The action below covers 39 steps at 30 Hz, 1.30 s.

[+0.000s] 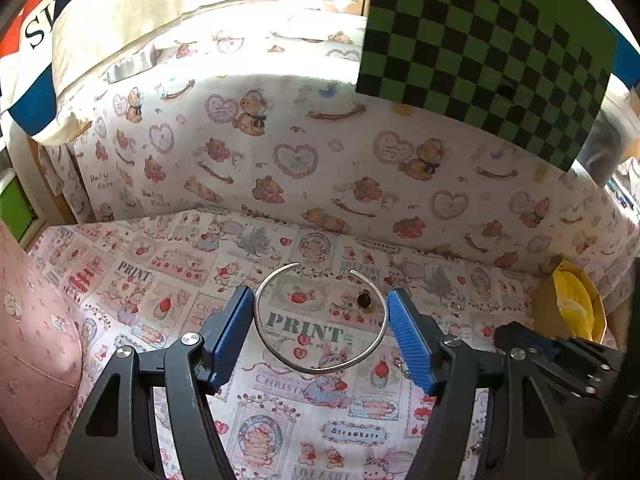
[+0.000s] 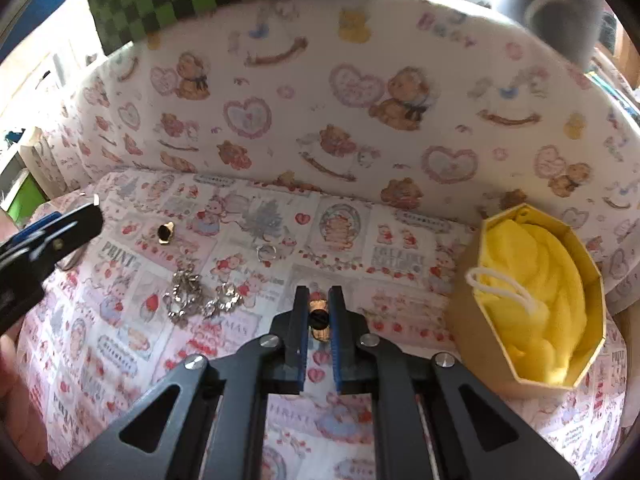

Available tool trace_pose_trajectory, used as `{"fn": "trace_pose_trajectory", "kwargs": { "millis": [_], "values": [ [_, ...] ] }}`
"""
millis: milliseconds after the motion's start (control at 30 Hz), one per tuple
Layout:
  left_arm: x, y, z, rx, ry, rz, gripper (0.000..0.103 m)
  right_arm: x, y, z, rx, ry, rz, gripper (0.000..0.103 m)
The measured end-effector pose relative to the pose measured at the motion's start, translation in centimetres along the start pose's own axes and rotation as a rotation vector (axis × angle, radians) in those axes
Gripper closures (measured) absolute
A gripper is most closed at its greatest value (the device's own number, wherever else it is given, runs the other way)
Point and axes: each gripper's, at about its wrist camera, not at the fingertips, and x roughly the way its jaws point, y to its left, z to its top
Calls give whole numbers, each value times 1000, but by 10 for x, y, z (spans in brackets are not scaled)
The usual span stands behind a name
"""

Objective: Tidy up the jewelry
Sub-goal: 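Grasp the gold-rimmed stud earring with the right tool while the left tool holds the bangle, then carry the bangle and earring into the yellow-lined box while both tools open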

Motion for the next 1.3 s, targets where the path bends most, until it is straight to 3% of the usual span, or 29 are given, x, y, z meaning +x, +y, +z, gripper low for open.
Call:
{"fn": "trace_pose_trajectory", "kwargs": {
  "millis": [233,400,567,667,867,1000,1200,1300],
  "values": [
    [-18,-18,-1,50,-52,-4,36,-43,-22,-16,36,-101,71,94],
    [-28,-31,-4,62,-55,-105,36,-83,-61,-21,91,-221,142,94],
    [-31,-57,-12,160,-91,-68,36,-102,-123,-19,254,-302,192,94],
    [-37,-79,-10,195,-95,-139,36,-108,-156,-23,319,-350,189,95],
    [-50,-144,0,216,-55,-268,36,-82,-204,-31,463,-315,289,95],
    [-57,-182,9,253,-66,-286,36,-79,-211,-36,478,-301,331,95],
    [-47,-199,20,195,-19,-315,36,-72,-211,-39,509,-273,321,93],
    [-43,-204,18,195,-11,-327,36,-76,-220,-42,551,-303,347,84]
  ]
}}
